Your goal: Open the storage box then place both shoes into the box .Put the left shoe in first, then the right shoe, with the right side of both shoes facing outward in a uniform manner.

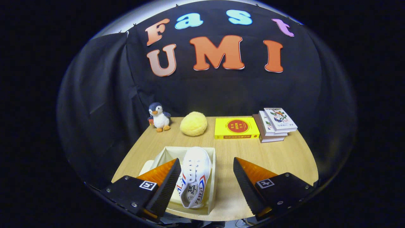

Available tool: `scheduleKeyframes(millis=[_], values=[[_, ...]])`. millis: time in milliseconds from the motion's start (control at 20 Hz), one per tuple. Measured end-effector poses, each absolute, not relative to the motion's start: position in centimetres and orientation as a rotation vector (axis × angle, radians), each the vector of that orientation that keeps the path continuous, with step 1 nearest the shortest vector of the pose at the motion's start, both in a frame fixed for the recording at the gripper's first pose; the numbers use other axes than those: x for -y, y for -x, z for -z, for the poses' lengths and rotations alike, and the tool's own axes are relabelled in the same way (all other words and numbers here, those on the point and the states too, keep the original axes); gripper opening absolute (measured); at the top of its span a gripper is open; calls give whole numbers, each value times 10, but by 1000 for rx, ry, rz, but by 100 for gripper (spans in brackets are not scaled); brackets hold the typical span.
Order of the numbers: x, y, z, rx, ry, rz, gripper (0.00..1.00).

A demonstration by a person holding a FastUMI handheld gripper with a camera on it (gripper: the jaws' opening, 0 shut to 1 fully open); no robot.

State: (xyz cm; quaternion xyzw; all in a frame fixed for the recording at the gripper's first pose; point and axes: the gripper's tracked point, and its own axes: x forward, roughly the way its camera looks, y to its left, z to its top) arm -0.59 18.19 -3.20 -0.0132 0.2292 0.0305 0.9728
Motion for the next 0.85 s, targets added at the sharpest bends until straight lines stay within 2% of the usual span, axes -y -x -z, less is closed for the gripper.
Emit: scheduleKeyframes(millis=[400,850], values=[[-115,47,-79,-199,-3,21,98],[-18,83,-108,-84,-7,165,98]])
